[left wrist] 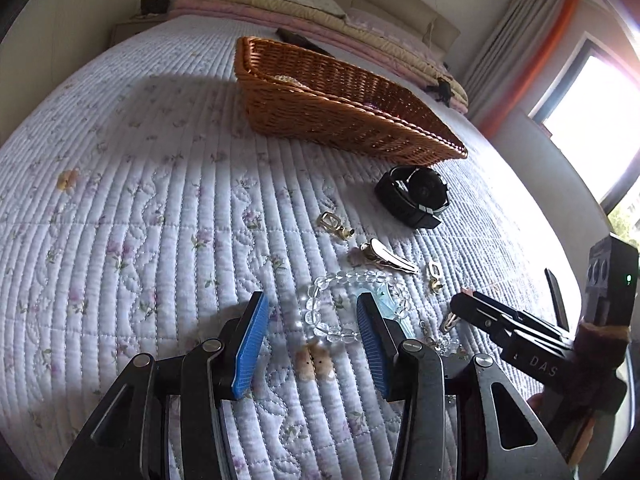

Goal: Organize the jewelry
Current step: 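Grasp a clear bracelet with left tool while right tool grasps pink star keychain, then carry both items into the wicker basket and open both tools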

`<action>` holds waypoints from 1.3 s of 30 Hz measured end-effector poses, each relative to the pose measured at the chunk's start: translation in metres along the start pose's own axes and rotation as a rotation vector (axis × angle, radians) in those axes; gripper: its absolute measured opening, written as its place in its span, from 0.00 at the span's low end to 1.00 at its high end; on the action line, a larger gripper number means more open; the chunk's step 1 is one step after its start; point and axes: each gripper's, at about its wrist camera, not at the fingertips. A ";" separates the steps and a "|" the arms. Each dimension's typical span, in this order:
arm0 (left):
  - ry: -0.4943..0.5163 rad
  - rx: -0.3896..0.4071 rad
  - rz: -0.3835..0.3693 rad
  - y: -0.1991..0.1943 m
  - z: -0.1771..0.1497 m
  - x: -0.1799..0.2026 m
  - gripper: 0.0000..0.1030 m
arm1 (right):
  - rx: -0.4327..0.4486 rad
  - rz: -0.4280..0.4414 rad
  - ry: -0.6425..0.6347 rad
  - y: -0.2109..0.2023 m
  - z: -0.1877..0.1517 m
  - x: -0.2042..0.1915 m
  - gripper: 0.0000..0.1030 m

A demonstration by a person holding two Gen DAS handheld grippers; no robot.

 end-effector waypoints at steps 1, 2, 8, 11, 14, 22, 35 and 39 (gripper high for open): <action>0.007 -0.004 0.004 -0.001 0.000 0.000 0.45 | 0.000 -0.002 -0.001 0.003 0.001 -0.001 0.42; 0.018 -0.007 0.015 0.000 0.000 0.002 0.45 | -0.001 -0.008 -0.006 0.004 0.001 -0.002 0.42; 0.079 -0.015 0.102 0.007 -0.003 0.018 0.40 | 0.012 -0.069 -0.053 0.011 -0.001 -0.011 0.28; 0.128 -0.007 0.157 0.010 -0.005 0.026 0.24 | 0.018 -0.059 -0.044 0.011 -0.001 -0.009 0.26; 0.131 -0.004 0.148 0.009 -0.005 0.028 0.09 | 0.024 -0.044 -0.033 0.011 -0.001 -0.006 0.25; 0.101 0.036 0.073 -0.005 -0.004 0.021 0.07 | 0.044 -0.001 -0.005 -0.001 -0.005 0.005 0.25; 0.161 0.181 -0.025 -0.061 0.008 0.040 0.07 | 0.104 0.107 0.016 -0.025 0.000 0.011 0.25; 0.178 0.214 -0.042 -0.072 0.012 0.049 0.07 | 0.136 0.107 -0.014 -0.035 0.004 0.007 0.25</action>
Point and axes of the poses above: each gripper's, at about its wrist camera, not at the fingertips, and y roughly the way its jaws point, x to its right, z to its top, and after that the axes turned 11 degrees about x, right-handed
